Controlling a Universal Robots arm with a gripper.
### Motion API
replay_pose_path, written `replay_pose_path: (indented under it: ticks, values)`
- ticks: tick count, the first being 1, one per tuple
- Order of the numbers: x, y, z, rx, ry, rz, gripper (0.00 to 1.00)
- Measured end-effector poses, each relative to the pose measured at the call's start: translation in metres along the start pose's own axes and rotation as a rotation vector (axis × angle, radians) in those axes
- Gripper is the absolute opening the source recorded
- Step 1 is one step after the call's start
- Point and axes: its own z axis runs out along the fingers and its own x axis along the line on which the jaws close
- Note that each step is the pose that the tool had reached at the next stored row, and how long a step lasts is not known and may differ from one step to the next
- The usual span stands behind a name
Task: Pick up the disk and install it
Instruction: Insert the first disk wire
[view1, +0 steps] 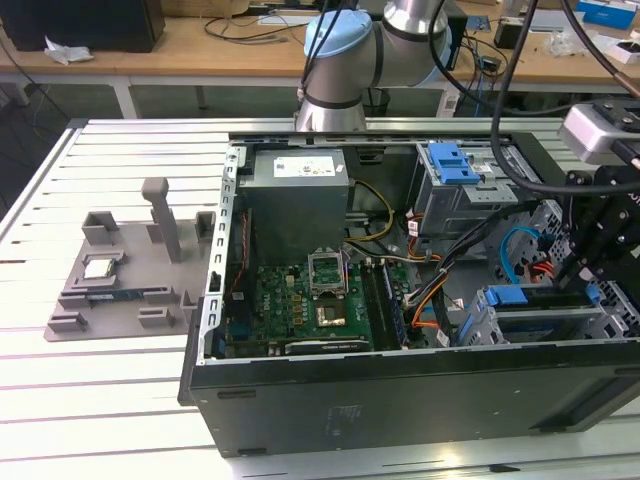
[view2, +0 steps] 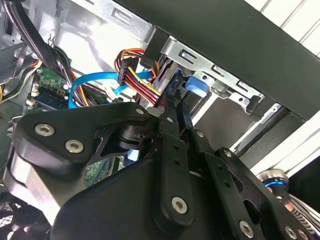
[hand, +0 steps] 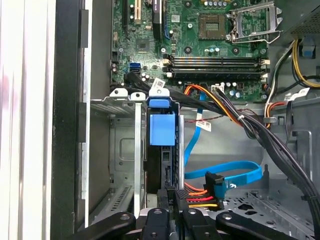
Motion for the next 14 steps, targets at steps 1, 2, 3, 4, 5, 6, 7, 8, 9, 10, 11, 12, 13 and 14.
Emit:
replay_pose_path:
  ticks: [1,2,3,4,5,6,7,8,9,10,11,12,13,14]
  values:
    - [0.0,0.0,-0.0009,0.0004,-0.0042,0.0,0.17]
    - [0.0,0.0001,-0.0009,0.0004,-0.0145,-0.001,0.17]
    - [0.0001,0.0001,-0.0008,0.0004,-0.0215,-0.001,0.17]
    - [0.0005,0.0001,-0.0008,0.0004,-0.0261,-0.001,0.17]
    - [0.0033,0.0001,-0.0008,0.0005,-0.026,-0.001,0.17]
    - [0.0049,0.0001,-0.0007,0.0004,-0.026,-0.001,0.17]
    - [0.0051,0.0001,-0.0007,0.0004,-0.0265,-0.001,0.17]
    - [0.005,0.0001,-0.0006,0.0004,-0.027,-0.001,0.17]
    - [0.0051,0.0001,-0.0005,0.0004,-0.0272,-0.001,0.17]
    - [0.0051,0.0001,-0.0002,0.0004,-0.0274,-0.001,0.17]
    - [0.0051,0.0001,0.0005,0.0,-0.027,-0.002,0.17]
    - [0.0051,0.0001,0.0013,-0.0005,-0.0268,-0.001,0.17]
    - [0.0051,0.0,0.0018,-0.0009,-0.0267,-0.001,0.17]
    - [0.0051,-0.0003,0.0027,-0.0017,-0.0265,-0.001,0.17]
